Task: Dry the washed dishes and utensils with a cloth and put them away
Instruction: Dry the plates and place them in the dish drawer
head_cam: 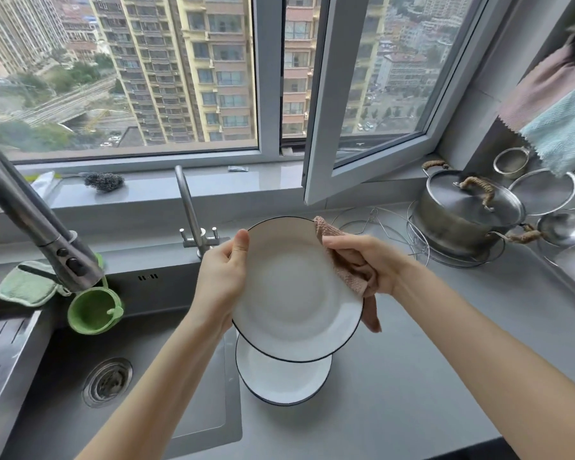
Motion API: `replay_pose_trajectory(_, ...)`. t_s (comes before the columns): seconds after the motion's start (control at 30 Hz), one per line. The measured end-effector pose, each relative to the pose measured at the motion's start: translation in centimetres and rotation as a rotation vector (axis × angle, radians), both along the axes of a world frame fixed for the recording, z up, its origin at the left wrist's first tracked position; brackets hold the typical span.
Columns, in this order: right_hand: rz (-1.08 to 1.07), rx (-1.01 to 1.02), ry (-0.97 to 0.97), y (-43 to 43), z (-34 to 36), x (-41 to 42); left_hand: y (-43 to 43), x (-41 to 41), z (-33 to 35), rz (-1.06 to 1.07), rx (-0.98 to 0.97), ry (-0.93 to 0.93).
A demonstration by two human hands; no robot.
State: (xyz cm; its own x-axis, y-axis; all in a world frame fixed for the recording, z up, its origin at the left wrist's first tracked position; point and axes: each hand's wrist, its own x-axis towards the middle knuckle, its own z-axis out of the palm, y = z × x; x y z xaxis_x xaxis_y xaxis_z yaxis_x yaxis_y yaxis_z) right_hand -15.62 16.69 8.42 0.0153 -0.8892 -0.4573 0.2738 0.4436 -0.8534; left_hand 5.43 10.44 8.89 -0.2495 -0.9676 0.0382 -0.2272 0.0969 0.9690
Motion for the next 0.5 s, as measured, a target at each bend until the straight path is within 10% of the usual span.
replay_pose_trajectory(0.5, -0.672, -0.130, -0.350, 0.3, -3.9, 5.1, 4.2, -4.4, -2.0, 0.563, 0.182, 0.485)
